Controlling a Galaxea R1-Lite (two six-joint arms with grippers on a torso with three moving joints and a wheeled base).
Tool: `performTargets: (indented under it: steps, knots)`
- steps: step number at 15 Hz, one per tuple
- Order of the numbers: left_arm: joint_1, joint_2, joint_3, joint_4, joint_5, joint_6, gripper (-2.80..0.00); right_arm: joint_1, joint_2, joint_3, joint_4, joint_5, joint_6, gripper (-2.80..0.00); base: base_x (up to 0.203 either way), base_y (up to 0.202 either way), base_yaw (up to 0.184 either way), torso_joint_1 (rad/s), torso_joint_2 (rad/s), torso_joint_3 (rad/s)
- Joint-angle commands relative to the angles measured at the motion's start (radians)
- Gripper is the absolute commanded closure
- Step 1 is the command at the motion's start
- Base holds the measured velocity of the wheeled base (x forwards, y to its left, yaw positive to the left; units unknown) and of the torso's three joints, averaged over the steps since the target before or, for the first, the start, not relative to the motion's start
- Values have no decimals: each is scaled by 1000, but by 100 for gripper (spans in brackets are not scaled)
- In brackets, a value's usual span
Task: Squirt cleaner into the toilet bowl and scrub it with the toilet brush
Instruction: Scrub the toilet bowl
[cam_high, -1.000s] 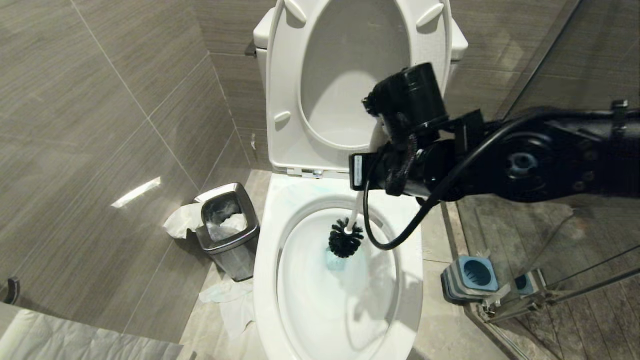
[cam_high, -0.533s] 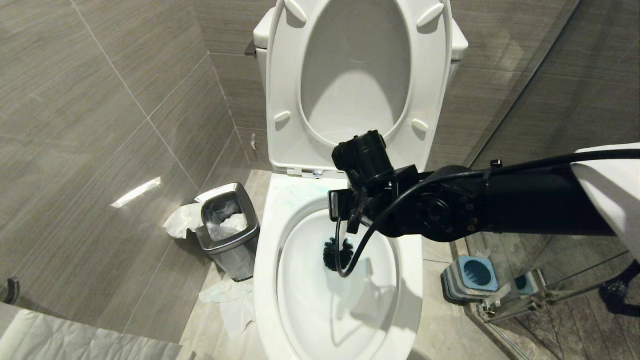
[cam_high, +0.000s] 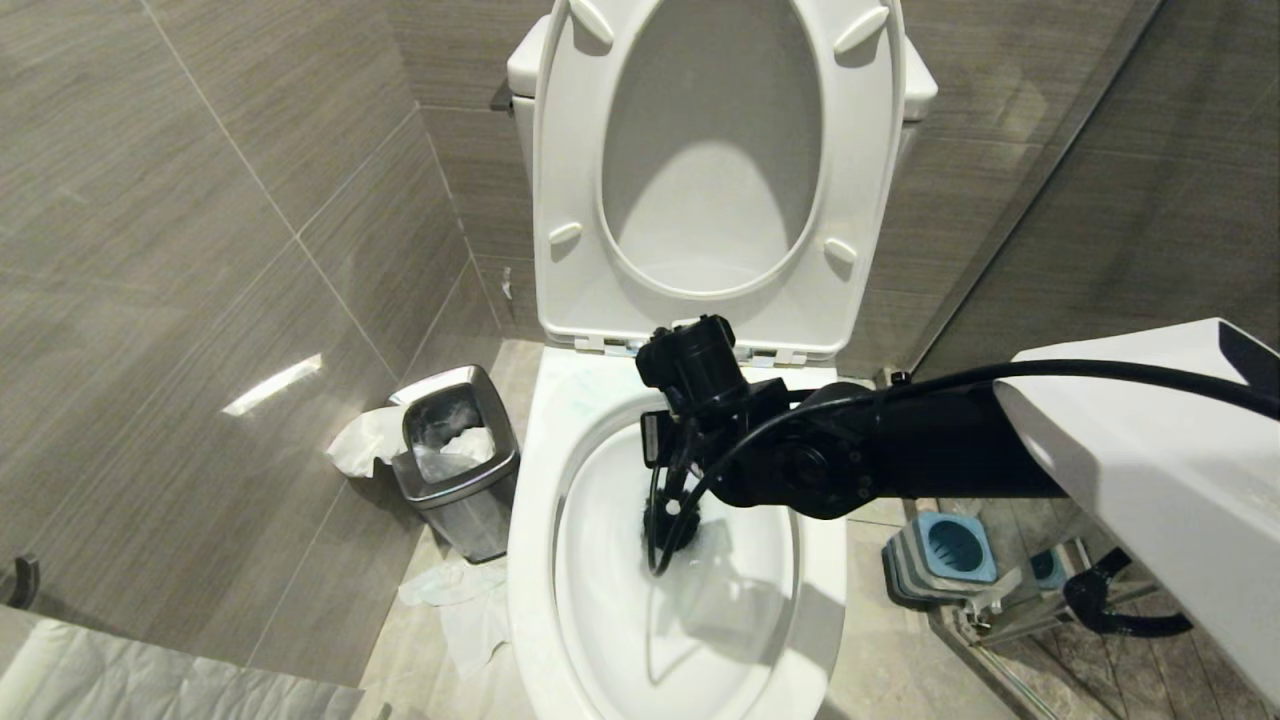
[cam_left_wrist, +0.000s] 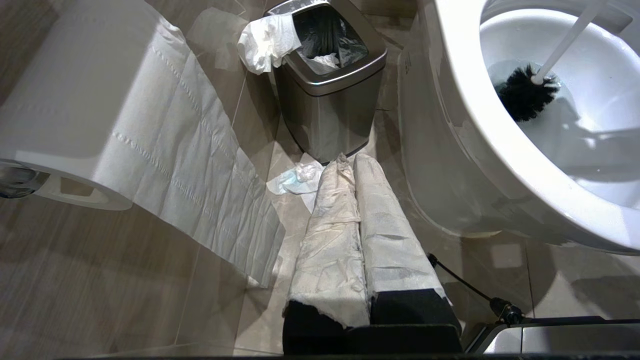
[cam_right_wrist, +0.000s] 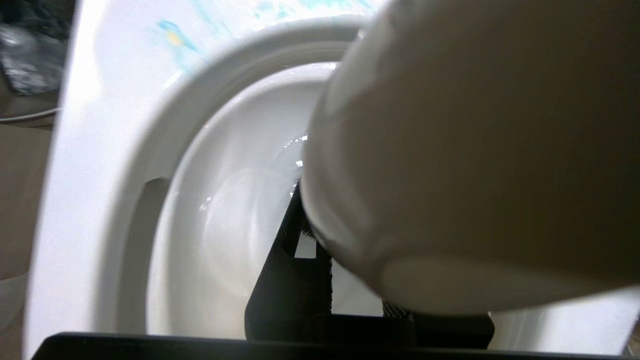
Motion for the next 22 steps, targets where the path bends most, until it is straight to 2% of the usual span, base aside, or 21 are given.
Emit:
performTargets:
  steps: [1, 7, 15, 22]
  knots:
    - [1, 1, 0, 0, 0, 0, 0, 11, -58, 3, 8, -4, 2, 0, 0, 0, 0, 0, 0, 0]
    - [1, 1, 0, 0, 0, 0, 0, 37, -315, -11, 198, -22, -2, 0, 0, 0, 0, 0, 0, 0]
    - [1, 1, 0, 0, 0, 0, 0, 37, -155, -75, 195, -26, -2, 0, 0, 0, 0, 0, 0, 0]
    - [1, 1, 0, 0, 0, 0, 0, 52, 10, -139, 187, -48, 36, 0, 0, 0, 0, 0, 0, 0]
